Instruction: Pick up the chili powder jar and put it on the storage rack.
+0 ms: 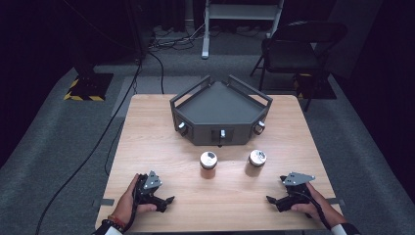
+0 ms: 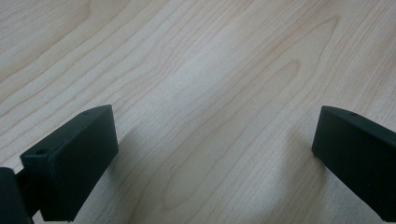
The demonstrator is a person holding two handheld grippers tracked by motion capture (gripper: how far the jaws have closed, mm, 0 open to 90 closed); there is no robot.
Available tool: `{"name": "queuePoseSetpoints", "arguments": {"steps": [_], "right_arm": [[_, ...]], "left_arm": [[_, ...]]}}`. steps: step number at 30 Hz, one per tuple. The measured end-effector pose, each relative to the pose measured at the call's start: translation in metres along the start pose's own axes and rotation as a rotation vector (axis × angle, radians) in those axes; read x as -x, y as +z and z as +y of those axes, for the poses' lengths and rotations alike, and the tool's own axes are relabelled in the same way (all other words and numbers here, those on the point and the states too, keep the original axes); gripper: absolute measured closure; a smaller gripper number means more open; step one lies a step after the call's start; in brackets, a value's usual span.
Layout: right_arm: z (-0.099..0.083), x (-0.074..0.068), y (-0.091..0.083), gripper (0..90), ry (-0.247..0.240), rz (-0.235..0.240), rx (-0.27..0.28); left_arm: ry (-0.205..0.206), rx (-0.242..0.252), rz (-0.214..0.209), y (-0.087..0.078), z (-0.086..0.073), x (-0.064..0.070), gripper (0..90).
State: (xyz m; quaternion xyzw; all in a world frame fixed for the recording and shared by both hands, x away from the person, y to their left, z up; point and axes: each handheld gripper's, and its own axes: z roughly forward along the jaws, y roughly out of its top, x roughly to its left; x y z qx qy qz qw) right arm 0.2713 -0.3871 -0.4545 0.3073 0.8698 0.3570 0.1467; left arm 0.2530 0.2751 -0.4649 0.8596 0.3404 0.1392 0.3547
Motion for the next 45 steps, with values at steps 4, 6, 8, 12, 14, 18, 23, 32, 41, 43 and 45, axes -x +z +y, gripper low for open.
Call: {"name": "queuePoseSetpoints", "arguments": {"steps": [4, 6, 8, 12, 14, 18, 23, 32, 41, 43, 45], "right_arm": [[-0.0001, -0.0002, -0.0001, 0.0, 0.001, -0.001, 0.0], [-0.0001, -0.0007, -0.0002, 0.0, 0.003, -0.002, -0.001], [-0.0001, -0.0009, -0.0003, 0.0, 0.004, -0.003, -0.001], [-0.0003, 0.0002, -0.0004, 0.0, 0.0, 0.001, -0.001], [-0.0003, 0.0002, -0.0004, 0.0, 0.0, 0.001, -0.001], [-0.0011, -0.0007, -0.0012, 0.0, 0.002, -0.004, -0.001], [-0.0021, -0.0011, -0.0022, 0.0, 0.005, -0.006, 0.0], [-0.0035, -0.0017, -0.0038, 0.0, 0.008, -0.01, -0.001], [-0.0035, -0.0017, -0.0038, 0.0, 0.008, -0.011, -0.001], [-0.0035, -0.0016, -0.0038, 0.0, 0.008, -0.01, -0.001], [-0.0036, -0.0018, -0.0039, 0.0, 0.009, -0.011, -0.001]], "left_arm": [[0.004, 0.002, 0.0, 0.001, 0.0008, -0.0006, 0.1], [0.004, 0.002, -0.001, 0.001, 0.0008, -0.0006, 0.1], [0.004, 0.002, 0.0, 0.001, 0.0008, -0.0004, 0.1], [-0.003, 0.002, 0.003, 0.0014, 0.0009, 0.0006, 0.2], [-0.002, 0.003, 0.003, 0.0014, 0.0009, 0.0005, 0.1], [-0.002, 0.001, 0.002, 0.0017, 0.0016, 0.0004, 0.2], [-0.003, 0.002, 0.003, 0.003, 0.0029, 0.0015, 0.1], [0.0, -0.001, 0.001, 0.0038, 0.0043, 0.001, 0.1], [-0.007, 0.002, 0.008, 0.0051, 0.0053, 0.002, 0.1], [-0.005, 0.002, 0.012, 0.0052, 0.0057, 0.0028, 0.3], [0.004, 0.006, 0.017, 0.0055, 0.0063, 0.0045, 0.5]]}}
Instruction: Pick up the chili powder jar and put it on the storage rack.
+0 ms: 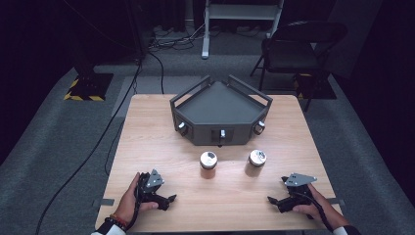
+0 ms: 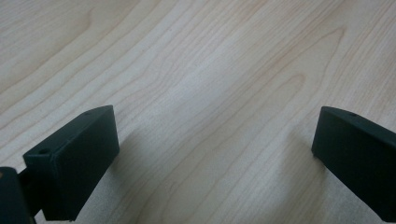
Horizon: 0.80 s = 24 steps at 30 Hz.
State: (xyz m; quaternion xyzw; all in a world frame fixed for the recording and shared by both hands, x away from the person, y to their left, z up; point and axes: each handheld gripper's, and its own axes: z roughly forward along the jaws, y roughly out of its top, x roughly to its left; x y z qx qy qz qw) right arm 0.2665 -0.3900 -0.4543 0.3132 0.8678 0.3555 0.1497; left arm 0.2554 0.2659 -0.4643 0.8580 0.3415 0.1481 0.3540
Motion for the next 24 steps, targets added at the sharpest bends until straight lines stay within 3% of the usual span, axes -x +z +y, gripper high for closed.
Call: {"name": "queuePoseSetpoints", "arguments": {"steps": [9, 16, 24], "right_arm": [[0.0, 0.0, 0.0, 0.0, 0.001, -0.001, 0.0], [0.0, 0.0, 0.0, 0.0, -0.002, 0.002, 0.0], [0.001, 0.001, 0.001, 0.0, -0.002, 0.002, 0.001]], "left_arm": [[-0.015, 0.105, -0.03, -0.007, 0.008, 0.004, 1.4], [-0.001, 0.146, -0.04, -0.005, 0.019, 0.01, 1.2], [0.026, 0.157, -0.039, 0.005, 0.035, 0.017, 1.2]]}}
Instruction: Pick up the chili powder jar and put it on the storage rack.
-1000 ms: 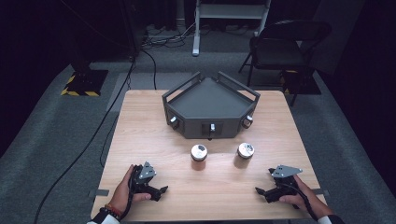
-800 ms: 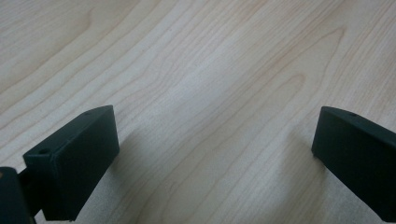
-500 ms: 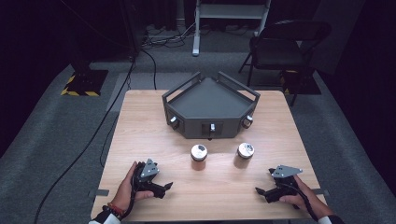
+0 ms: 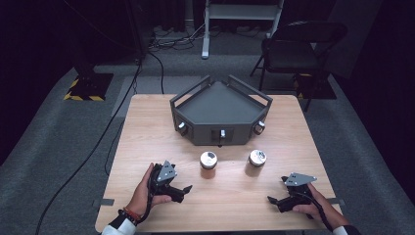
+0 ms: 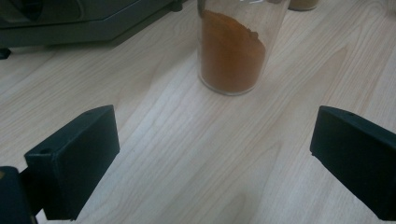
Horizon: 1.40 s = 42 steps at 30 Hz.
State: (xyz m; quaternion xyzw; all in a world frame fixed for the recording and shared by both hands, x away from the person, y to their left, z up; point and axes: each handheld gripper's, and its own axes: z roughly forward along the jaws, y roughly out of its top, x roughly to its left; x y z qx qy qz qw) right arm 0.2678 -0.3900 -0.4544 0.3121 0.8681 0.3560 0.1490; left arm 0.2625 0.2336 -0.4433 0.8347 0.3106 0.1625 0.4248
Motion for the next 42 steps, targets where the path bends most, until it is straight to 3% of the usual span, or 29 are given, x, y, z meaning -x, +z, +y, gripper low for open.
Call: {"name": "queuePoseSetpoints", "arguments": {"steps": [24, 42], "right_arm": [[0.0, 0.0, 0.0, 0.0, 0.0, 0.0, 0.0], [0.0, 0.0, 0.0, 0.0, 0.0, -0.001, 0.0]], "left_arm": [[0.033, 0.032, -0.03, 0.025, 0.029, 0.001, 1.1], [0.029, -0.004, -0.037, 0.05, 0.038, -0.001, 1.1]]}}
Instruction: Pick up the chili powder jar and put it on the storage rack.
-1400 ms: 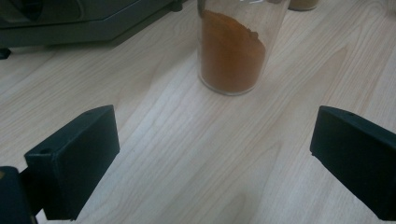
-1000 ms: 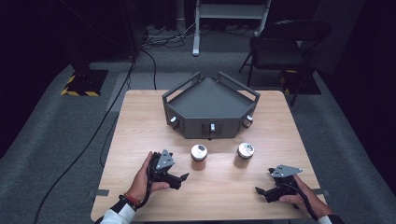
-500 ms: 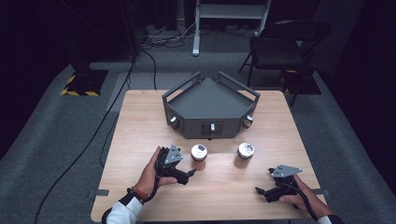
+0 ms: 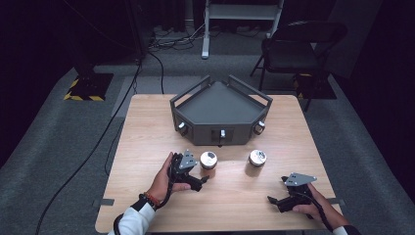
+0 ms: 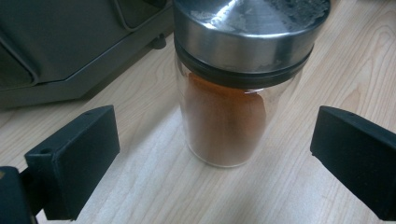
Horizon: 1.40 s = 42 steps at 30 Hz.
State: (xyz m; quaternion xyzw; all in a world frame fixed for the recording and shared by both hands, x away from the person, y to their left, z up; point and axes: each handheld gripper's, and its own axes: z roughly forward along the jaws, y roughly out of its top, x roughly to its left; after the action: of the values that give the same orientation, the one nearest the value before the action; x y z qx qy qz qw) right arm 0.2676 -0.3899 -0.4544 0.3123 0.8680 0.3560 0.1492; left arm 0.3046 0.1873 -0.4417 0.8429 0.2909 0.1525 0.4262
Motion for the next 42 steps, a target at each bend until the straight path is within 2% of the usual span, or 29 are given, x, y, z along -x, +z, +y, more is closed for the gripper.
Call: {"name": "queuePoseSetpoints", "arguments": {"steps": [11, 18, 25, 29, 31, 33, 35, 37, 39, 42], "right_arm": [[0.0, 0.0, 0.0, 0.0, 0.0, 0.0, 0.0], [0.0, 0.0, 0.0, 0.0, 0.0, 0.0, 0.0], [0.0, 0.0, 0.0, 0.0, -0.001, 0.002, 0.0], [0.0, 0.0, 0.0, 0.0, -0.001, 0.002, 0.0], [0.0, 0.0, 0.0, 0.0, -0.001, 0.002, 0.0], [0.0, 0.0, 0.0, 0.0, -0.001, 0.002, 0.0], [0.0, 0.0, 0.0, 0.0, -0.002, 0.002, 0.0], [0.0, 0.001, 0.0, 0.0, -0.002, 0.002, 0.0], [0.0, 0.001, 0.0, 0.0, -0.003, 0.003, 0.0], [0.0, 0.001, 0.0, 0.0, -0.003, 0.003, 0.0]], "left_arm": [[-0.028, -0.02, -0.017, 0.02, 0.002, -0.001, 1.2], [-0.053, 0.015, 0.012, 0.029, -0.001, 0.003, 3.0], [-0.064, 0.036, -0.006, 0.04, 0.0, 0.002, 5.6], [-0.079, 0.04, -0.022, 0.046, -0.001, 0.0, 13.1], [-0.067, 0.048, -0.023, 0.047, -0.003, -0.001, 19.3], [-0.074, 0.064, -0.053, 0.049, -0.006, -0.005, 23.5], [-0.07, 0.069, -0.061, 0.05, -0.007, -0.005, 28.8], [-0.064, 0.066, -0.067, 0.051, -0.006, -0.007, 29.2], [-0.081, 0.078, -0.073, 0.052, -0.008, -0.01, 29.6], [-0.07, 0.077, -0.066, 0.052, -0.007, -0.008, 29.9]]}}
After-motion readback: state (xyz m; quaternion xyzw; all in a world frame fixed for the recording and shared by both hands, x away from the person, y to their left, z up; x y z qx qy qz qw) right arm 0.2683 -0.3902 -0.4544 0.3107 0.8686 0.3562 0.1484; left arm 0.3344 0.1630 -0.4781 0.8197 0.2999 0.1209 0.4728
